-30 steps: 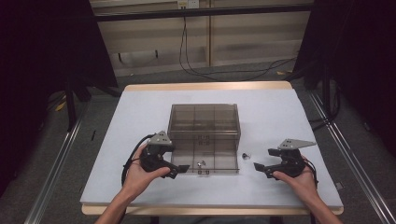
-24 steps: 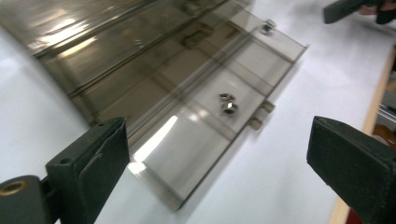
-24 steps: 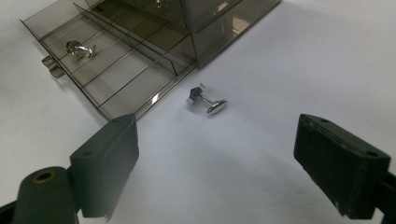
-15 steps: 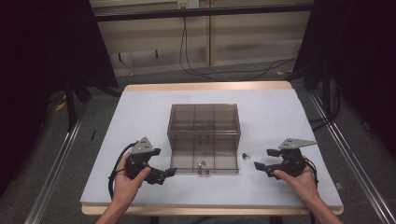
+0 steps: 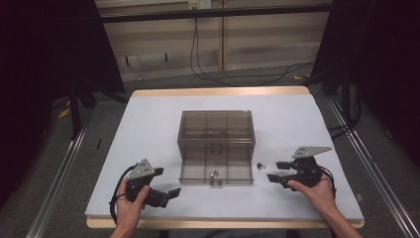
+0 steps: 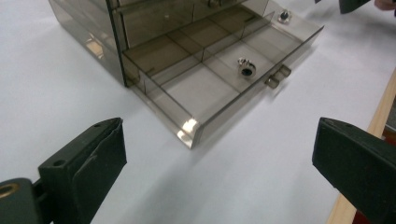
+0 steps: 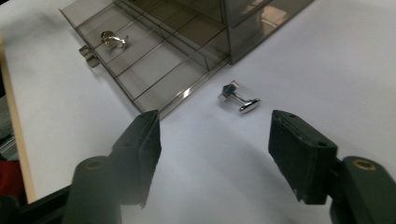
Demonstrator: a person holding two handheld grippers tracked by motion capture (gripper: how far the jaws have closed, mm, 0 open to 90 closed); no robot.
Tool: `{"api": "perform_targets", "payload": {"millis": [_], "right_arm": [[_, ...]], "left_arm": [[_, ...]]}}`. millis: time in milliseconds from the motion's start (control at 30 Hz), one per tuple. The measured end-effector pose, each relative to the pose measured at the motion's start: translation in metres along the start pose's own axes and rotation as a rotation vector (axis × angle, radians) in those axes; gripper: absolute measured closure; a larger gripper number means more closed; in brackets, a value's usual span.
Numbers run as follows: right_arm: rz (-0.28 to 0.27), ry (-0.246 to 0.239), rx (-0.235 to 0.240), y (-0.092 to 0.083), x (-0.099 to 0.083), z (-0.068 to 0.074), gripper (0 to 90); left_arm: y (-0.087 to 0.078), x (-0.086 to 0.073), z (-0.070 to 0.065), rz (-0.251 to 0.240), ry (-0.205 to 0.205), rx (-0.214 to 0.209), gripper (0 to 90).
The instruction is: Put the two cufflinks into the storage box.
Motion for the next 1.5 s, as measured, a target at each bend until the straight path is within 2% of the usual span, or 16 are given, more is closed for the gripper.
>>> {"api": "perform_targets", "payload": {"millis": [67, 100, 167, 233, 300, 367, 467, 700, 867, 1133, 1367, 1500], "right_arm": [[0.009, -0.012, 0.016, 0.000, 0.001, 0.002, 42.4], [0.016, -0.020, 0.029, 0.001, 0.001, 0.005, 43.0], [0.026, -0.031, 0.032, 0.002, 0.002, 0.008, 45.1], [0.024, -0.036, 0.056, 0.002, 0.004, 0.010, 46.3], [0.023, -0.042, 0.058, 0.001, 0.008, 0.010, 48.2], [0.021, -0.058, 0.059, -0.003, 0.013, 0.009, 49.6], [0.032, -0.062, 0.064, -0.006, 0.014, 0.007, 51.5], [0.092, -0.096, 0.049, -0.005, 0.024, -0.005, 51.1], [0.125, -0.099, 0.055, 0.000, 0.033, -0.012, 52.9], [0.203, -0.135, 0.100, 0.008, 0.043, -0.014, 60.8], [0.262, -0.174, 0.095, 0.017, 0.047, -0.018, 64.7], [0.328, -0.179, 0.092, 0.020, 0.051, -0.020, 63.5]], "left_arm": [[-0.001, -0.004, 0.001, 0.012, 0.008, -0.020, 3.2], [-0.003, -0.005, 0.003, 0.013, 0.014, -0.023, 2.9], [-0.005, -0.006, 0.005, -0.008, 0.009, -0.017, 2.4], [-0.006, -0.007, 0.009, -0.011, -0.007, -0.011, 2.7], [-0.006, -0.008, 0.010, -0.007, -0.015, 0.005, 2.6], [-0.005, -0.010, 0.010, 0.009, -0.013, 0.002, 2.5], [-0.003, -0.009, 0.010, 0.004, -0.008, -0.008, 2.6], [-0.003, -0.010, 0.011, 0.006, -0.010, 0.000, 2.4], [-0.003, -0.010, 0.013, 0.007, -0.012, 0.012, 2.5], [-0.004, -0.011, 0.014, 0.008, -0.018, 0.024, 2.4], [-0.003, -0.011, 0.014, 0.005, -0.016, 0.024, 2.4], [-0.003, -0.011, 0.016, 0.013, -0.012, 0.033, 2.1]]}}
Point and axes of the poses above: each handheld gripper's, and its own axes: y roughly forward along the jaws, x roughly out of its top, z roughly to its left, the point moved 6 cm from there along y, roughly forward along the jaws, and after that the axes turned 4 degrees about -y, right-handed, at the moved point
